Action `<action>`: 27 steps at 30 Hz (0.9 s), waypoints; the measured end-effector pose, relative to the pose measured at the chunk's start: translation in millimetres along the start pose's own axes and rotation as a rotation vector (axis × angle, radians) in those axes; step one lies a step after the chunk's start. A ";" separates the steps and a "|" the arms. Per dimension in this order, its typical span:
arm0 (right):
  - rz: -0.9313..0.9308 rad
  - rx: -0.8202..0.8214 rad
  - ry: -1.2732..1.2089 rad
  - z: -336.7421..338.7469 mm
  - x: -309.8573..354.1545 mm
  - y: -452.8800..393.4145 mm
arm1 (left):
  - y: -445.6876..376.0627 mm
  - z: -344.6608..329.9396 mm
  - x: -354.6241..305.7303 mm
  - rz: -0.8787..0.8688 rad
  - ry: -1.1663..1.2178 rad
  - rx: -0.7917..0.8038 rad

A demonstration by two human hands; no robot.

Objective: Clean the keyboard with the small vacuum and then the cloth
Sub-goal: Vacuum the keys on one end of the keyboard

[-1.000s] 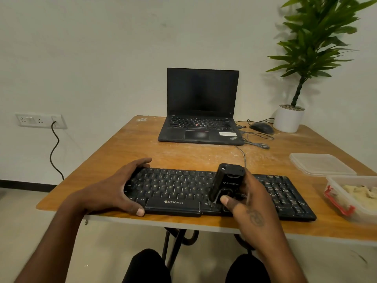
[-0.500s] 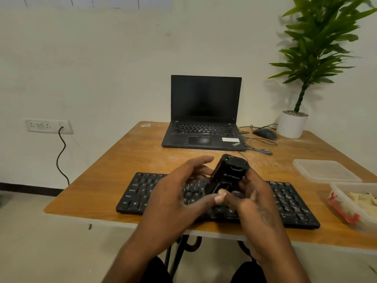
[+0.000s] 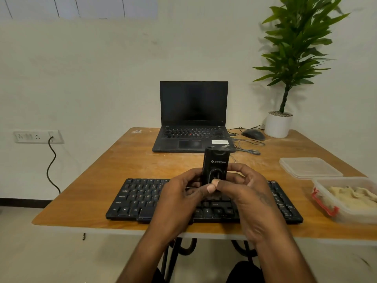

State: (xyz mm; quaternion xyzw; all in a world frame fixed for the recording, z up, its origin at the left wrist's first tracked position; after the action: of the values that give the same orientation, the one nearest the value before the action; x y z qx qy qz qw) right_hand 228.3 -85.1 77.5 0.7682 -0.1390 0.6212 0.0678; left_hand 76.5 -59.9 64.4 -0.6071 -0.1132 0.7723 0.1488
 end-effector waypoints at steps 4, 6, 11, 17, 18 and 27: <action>-0.059 -0.013 -0.118 3.8 -2.7 -1.1 | -3.3 -5.9 -1.2 0.011 0.037 0.031; -0.070 -0.024 -0.146 5.7 -2.7 0.4 | -4.4 -8.1 -1.8 0.009 0.032 0.048; -0.071 -0.030 -0.156 7.4 0.7 1.6 | -6.0 -10.6 -5.2 -0.031 -0.027 0.068; -0.053 -0.049 -0.108 10.4 -0.5 1.2 | -4.3 -14.8 -4.7 -0.001 0.013 0.073; -0.050 -0.052 -0.105 11.0 -0.8 1.7 | -4.5 -15.3 -3.3 0.020 0.032 0.071; 0.051 -0.115 -0.046 15.6 -0.4 0.4 | -5.7 -22.0 3.7 0.098 0.092 0.020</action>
State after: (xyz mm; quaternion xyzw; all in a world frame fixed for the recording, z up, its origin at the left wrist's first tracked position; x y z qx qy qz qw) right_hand 242.7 -89.8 73.7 0.7733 -0.1955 0.5960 0.0927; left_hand 97.6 -53.4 57.9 -0.6452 -0.0686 0.7511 0.1222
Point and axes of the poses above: each hand's wrist, its own y-axis away from the middle knuckle, its own z-axis out of the back of the hand, x = y × z, the point moved 7 cm from there along -y, towards the middle knuckle, and after that the axes turned 9 degrees about -x, right-handed, at the moved point
